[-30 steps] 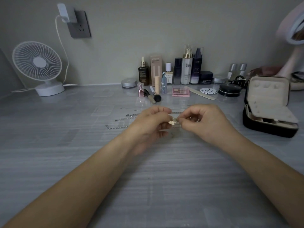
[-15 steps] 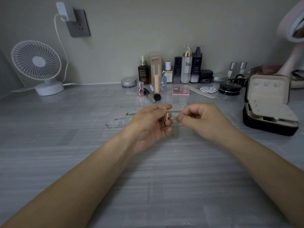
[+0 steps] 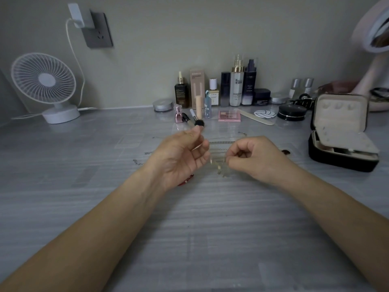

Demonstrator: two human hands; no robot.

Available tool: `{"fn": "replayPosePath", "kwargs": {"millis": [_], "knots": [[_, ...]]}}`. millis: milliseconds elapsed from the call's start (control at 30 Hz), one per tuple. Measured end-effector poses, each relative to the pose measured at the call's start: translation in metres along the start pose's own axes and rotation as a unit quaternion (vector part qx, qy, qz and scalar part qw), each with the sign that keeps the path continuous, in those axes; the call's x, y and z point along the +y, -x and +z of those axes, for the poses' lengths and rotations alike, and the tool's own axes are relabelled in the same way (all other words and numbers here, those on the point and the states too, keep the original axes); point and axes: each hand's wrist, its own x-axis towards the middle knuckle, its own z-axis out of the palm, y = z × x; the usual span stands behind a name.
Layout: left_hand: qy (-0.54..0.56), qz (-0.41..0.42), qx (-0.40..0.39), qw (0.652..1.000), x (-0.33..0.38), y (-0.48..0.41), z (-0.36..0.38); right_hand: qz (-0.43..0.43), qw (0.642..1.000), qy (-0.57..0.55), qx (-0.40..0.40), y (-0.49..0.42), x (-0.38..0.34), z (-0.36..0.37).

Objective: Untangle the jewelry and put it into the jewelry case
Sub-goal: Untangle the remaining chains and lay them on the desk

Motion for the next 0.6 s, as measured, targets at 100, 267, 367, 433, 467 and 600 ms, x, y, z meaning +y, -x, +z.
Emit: {"fn": "replayPosePath", "kwargs": {"millis": [100,267,367,433,467,600], "knots": [[-0.017,-0.008,0.009,1.0,-0.003,0.0,0.0,-0.002,0.998,-0.058,-0.009,0.001,-0.002,-0.001],[-0.226,0.027,-0.016,0.974,-0.016,0.001,0.003,0.016,0.994,-0.11,-0.017,0.001,-0.003,-0.003],[-0.326,0.033,-0.028,0.944,-0.019,0.003,0.006,0.023,0.993,-0.115,-0.011,0.0,-0.003,-0.004],[-0.335,0.017,-0.04,0.941,-0.017,0.006,0.009,0.026,0.991,-0.13,-0.006,0.0,-0.004,-0.004],[-0.33,0.009,-0.046,0.943,-0.016,0.007,0.009,0.028,0.99,-0.136,-0.004,-0.001,-0.004,-0.004],[-0.337,0.013,-0.055,0.94,-0.02,0.009,0.011,0.032,0.99,-0.139,-0.002,-0.001,-0.003,-0.004]]}}
